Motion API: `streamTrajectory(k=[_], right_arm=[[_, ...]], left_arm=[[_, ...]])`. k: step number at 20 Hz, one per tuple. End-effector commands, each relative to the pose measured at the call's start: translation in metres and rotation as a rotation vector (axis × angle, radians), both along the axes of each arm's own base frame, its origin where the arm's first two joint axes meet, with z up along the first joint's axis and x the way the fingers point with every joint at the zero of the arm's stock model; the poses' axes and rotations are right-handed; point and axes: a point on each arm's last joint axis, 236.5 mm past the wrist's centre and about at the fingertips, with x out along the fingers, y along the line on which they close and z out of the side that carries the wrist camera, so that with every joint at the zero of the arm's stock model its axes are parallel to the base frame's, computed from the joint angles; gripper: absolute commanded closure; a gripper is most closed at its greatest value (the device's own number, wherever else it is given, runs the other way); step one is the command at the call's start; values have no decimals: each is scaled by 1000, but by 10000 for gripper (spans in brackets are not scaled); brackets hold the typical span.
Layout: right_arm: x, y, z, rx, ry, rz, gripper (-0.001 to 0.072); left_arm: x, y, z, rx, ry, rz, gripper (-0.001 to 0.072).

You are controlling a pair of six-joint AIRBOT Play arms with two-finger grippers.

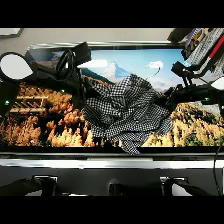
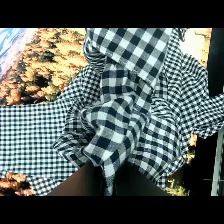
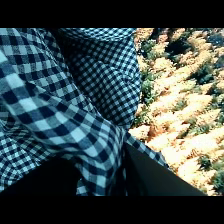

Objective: Fold the clothes and pants, and hang the long-sleeved shirts on hangers.

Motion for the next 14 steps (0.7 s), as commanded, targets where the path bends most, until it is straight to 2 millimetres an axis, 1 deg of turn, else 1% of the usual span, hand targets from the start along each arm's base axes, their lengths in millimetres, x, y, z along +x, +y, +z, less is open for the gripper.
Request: streamTrajectory(k=[1,2,3,4,5,6,8,10,12,14], right_arm=[[-12,-1,19,-56,-58,22,679],[-17,-7,25,-92,-75,11,680],[-22,-14,31,-137,-91,-5,681],[-28,-21,37,-177,-108,-19,682],[-34,-27,45,-211,-123,-40,682],[-40,-30,52,-230,-134,-59,682],[-54,-36,66,-262,-153,-91,682],[-66,-43,75,-299,-164,-122,682],[-75,-54,84,-319,-154,-217,682],[-81,-72,97,-318,-150,-383,681]], left_arm=[[0,-1,1,-7,3,1,684],[0,-1,1,-8,3,1,653],[0,-1,1,-7,3,2,565],[1,-1,1,-7,0,5,446],[3,1,0,-1,6,20,360],[8,6,-4,16,16,62,265],[31,22,-8,32,39,234,84],[57,39,-4,-6,60,427,25],[79,56,5,-97,116,613,24],[94,72,16,-213,202,783,24]])
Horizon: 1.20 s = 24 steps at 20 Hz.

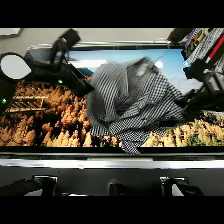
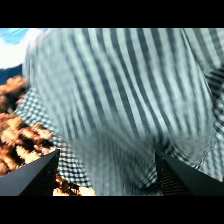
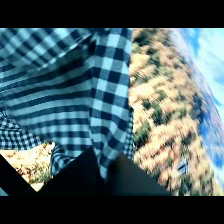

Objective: Fold the clothes and pants, and hang the long-sleeved shirts on hangers.

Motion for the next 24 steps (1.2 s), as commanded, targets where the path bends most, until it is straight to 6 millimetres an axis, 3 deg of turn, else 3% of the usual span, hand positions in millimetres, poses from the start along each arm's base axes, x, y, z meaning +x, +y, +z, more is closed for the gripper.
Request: streamTrajectory(k=[1,5,11,13,14,16,19,21,24], right_arm=[[-19,-34,20,-11,-17,-273,681],[-59,-70,39,33,-26,-611,681],[-102,-67,74,169,-142,-751,680],[-116,-67,75,184,-140,-779,680],[-124,-77,73,160,-133,-825,680],[-136,-122,78,134,-182,-1065,681],[-155,-177,105,134,-300,-1390,681],[-146,-195,124,138,-348,-1482,682],[-115,-221,139,121,-363,-1614,683]], left_arm=[[33,32,16,-195,95,348,24],[35,36,17,-288,188,465,26],[15,1,18,-291,206,384,26],[8,-10,18,-288,209,357,26],[5,-14,18,-287,211,346,26],[0,-22,18,-285,214,327,26],[-4,-29,17,-282,216,311,27],[-5,-30,17,-282,217,308,27],[-5,-31,17,-281,217,306,28]])
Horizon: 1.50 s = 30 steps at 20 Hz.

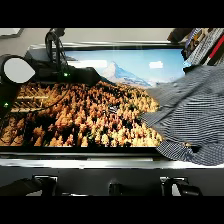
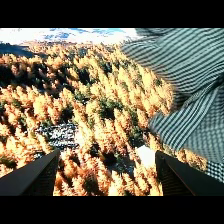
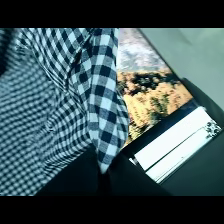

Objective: Fold the clothes and pants, and hang the long-sleeved shirts on hangers.

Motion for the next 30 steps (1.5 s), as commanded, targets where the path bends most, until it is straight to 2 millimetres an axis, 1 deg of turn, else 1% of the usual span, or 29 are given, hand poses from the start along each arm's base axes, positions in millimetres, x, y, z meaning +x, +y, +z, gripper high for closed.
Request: streamTrajectory(k=[1,3,5,7,9,11,13,15,16,18,20,22,26,30], right_arm=[[20,-46,32,-41,-62,-252,683],[36,-63,62,-94,-124,-318,683],[53,-73,93,-143,-195,-331,683],[61,-83,123,-209,-273,-354,683],[61,-91,150,-279,-344,-378,683],[62,-94,170,-346,-387,-380,683],[52,-101,189,-435,-404,-415,683],[38,-108,203,-498,-425,-470,683],[32,-115,204,-499,-440,-498,683],[14,-142,197,-496,-422,-597,683],[3,-163,188,-452,-437,-643,683],[-5,-173,187,-435,-466,-665,683],[-15,-191,183,-451,-453,-719,683],[-24,-200,197,-479,-533,-745,683]], left_arm=[[-1,-2,0,1,0,-5,28],[-1,-2,0,3,-2,-7,28],[-1,-2,0,3,-2,-7,28],[-1,-2,-1,4,-2,-7,28],[0,-1,-1,10,-5,-4,28],[1,0,-3,17,-7,-1,28],[2,0,-6,20,0,-1,28],[4,-1,-10,24,7,-1,28],[4,-1,-11,25,10,-1,28],[5,-2,-14,28,15,-1,28],[6,-3,-17,30,19,-2,28],[7,-3,-19,32,24,-1,28],[8,-4,-23,36,30,-2,28],[9,-3,-23,40,29,-1,28]])
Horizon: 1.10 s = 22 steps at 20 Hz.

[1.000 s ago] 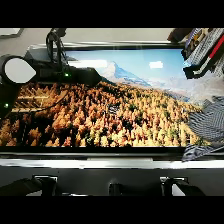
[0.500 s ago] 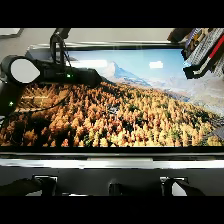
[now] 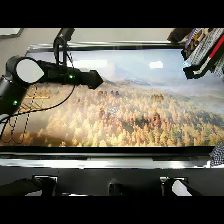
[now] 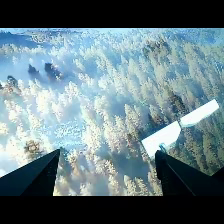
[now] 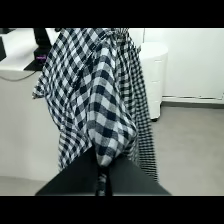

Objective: Fold the clothes and pants, and hang the long-sleeved shirts on hangers.

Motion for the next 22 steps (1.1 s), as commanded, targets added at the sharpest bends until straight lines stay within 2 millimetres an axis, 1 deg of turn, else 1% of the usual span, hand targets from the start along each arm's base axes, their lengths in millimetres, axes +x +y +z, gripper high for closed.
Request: streamTrajectory(k=[1,4,6,8,9,12,16,18,20,22], right_arm=[[-9,-10,10,-36,-70,-16,683],[-24,-20,10,-41,-100,-60,683],[-30,-32,0,-8,-113,-78,683],[-33,-45,-13,38,-141,-79,683],[-34,-50,-17,51,-156,-75,683],[-40,-61,-17,50,-191,-69,683],[-52,-70,-15,42,-245,-79,683],[-53,-75,-20,59,-258,-79,682],[-51,-79,-25,69,-254,-79,681],[-48,-82,-26,67,-251,-76,681]], left_arm=[[1,1,-1,7,-2,2,28],[2,2,-2,12,-5,4,28],[2,3,-2,16,-6,5,28],[2,3,-2,18,-8,6,28],[2,3,-2,18,-8,6,28],[2,3,-2,17,-7,6,28],[2,3,-2,18,-7,5,28],[2,3,-2,18,-7,6,28],[2,3,-2,16,-5,8,28],[2,3,-2,16,-5,8,28]])
